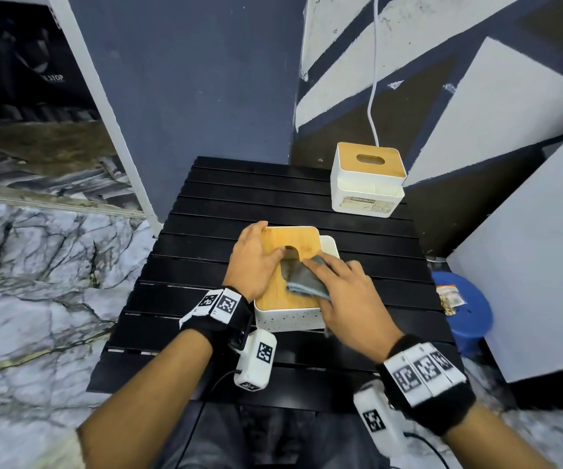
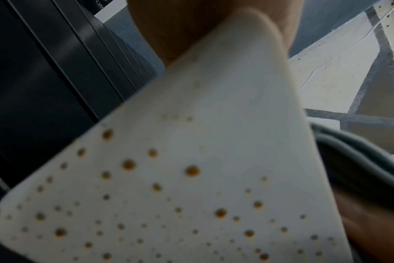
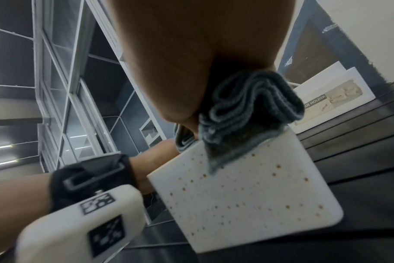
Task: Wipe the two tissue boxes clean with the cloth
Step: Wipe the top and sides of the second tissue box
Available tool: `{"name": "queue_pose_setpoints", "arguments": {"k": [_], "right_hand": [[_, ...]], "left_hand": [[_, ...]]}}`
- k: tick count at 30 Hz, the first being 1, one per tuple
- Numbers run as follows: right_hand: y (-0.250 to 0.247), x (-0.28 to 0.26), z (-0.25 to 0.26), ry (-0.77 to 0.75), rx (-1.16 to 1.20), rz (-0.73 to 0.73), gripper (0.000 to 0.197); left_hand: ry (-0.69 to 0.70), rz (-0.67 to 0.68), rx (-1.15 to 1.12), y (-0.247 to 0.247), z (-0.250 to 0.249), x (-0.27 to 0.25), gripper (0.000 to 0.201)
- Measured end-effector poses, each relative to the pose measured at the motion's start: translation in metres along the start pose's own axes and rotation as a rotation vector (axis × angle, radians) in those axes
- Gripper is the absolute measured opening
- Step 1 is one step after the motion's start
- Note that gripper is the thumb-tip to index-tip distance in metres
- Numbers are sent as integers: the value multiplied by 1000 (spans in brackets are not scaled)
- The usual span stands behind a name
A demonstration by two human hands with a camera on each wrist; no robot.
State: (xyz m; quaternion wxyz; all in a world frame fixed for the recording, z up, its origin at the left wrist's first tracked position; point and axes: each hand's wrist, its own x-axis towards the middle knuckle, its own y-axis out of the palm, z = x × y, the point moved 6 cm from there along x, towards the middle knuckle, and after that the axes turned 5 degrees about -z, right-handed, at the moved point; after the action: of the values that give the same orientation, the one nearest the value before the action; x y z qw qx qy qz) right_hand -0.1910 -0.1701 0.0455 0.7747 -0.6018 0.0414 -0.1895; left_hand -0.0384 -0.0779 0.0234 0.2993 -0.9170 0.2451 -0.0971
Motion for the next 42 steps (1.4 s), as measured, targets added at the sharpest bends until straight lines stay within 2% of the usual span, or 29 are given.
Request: {"name": "queue_pose_setpoints", "arguments": {"k": [4, 8, 12, 14, 18, 21, 30, 32, 39, 42], "right_hand": [[-1, -10, -1, 8, -24, -12, 59], [-1, 31, -9, 51, -32, -47, 52], [2, 61, -16, 110, -47, -20, 51], [0, 52, -14, 85, -34, -20, 51], [-3, 2, -4, -2, -29, -9, 57], [-4, -16, -3, -7, -46, -2, 60], [-1, 70, -14, 65, -87, 7, 50], [0, 75, -14, 74, -90, 2, 50], [-4, 6, -4, 7, -29, -2, 58], [-5, 8, -6, 6, -41, 9, 58]], "left_hand": [[27, 29, 19, 1, -1, 0, 65], [44, 53, 22, 0, 0, 1, 64], [34, 33, 7, 1, 0, 1, 64], [20, 22, -6, 2, 0, 1, 64], [11, 16, -16, 3, 2, 1, 64], [23, 26, -8, 4, 3, 1, 63], [61, 46, 27, 0, -1, 1, 62], [45, 42, 24, 1, -2, 0, 63], [29, 39, 20, 3, -2, 0, 62], [45, 60, 35, 2, -4, -1, 61]]}}
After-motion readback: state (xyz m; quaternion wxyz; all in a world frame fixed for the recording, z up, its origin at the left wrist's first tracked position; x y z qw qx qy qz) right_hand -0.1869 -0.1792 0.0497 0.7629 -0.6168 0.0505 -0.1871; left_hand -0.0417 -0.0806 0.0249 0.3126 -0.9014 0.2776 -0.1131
